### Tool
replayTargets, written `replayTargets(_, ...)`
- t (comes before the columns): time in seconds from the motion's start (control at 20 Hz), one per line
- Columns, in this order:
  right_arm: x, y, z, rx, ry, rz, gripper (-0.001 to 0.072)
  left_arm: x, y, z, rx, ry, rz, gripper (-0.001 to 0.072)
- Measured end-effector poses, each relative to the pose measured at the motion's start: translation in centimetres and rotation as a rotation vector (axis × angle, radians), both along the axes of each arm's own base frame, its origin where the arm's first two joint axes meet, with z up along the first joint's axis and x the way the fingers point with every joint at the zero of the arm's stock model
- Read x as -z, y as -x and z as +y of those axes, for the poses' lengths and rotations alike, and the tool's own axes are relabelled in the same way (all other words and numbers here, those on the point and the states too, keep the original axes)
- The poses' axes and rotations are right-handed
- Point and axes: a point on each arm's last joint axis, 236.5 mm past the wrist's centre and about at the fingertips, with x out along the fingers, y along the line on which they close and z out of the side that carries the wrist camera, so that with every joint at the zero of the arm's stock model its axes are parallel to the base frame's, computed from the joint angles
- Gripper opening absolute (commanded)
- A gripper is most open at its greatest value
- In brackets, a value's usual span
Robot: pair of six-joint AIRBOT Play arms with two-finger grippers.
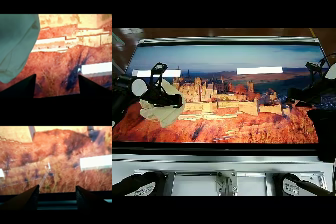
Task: Fold the shirts.
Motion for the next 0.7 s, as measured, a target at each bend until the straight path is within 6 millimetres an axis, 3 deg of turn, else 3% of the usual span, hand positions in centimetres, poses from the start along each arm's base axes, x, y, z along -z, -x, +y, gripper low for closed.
replayTargets(0.25, -0.3, -1.5, -0.1, 0.014, 0.000, -0.062, 0.0572, -0.1, -1.9, -0.2, -0.002, 0.005, -0.069, 0.0587)
replayTargets(0.3, -0.4, -1.8, -0.1, 0.019, 0.000, -0.078, 0.0572, -0.4, -2.6, 0.1, -0.001, -0.008, -0.100, 0.0496)
replayTargets(0.35, -0.5, -2.1, -0.1, 0.021, 0.001, -0.090, 0.0572, -0.7, -3.5, 0.4, -0.001, -0.025, -0.137, 0.0332)
replayTargets(0.45, -0.6, -2.7, -0.2, 0.025, 0.004, -0.113, 0.0572, -0.8, -5.0, 1.0, 0.000, -0.045, -0.190, 0.0489)
replayTargets(0.55, -0.7, -3.0, -0.3, 0.027, 0.006, -0.129, 0.0572, 0.4, -6.6, 2.3, -0.021, -0.066, -0.201, 0.0719)
replayTargets(0.7, -0.6, -3.4, -0.4, 0.030, 0.007, -0.140, 0.0572, 3.7, -9.0, 6.1, -0.128, -0.069, -0.146, 0.0719)
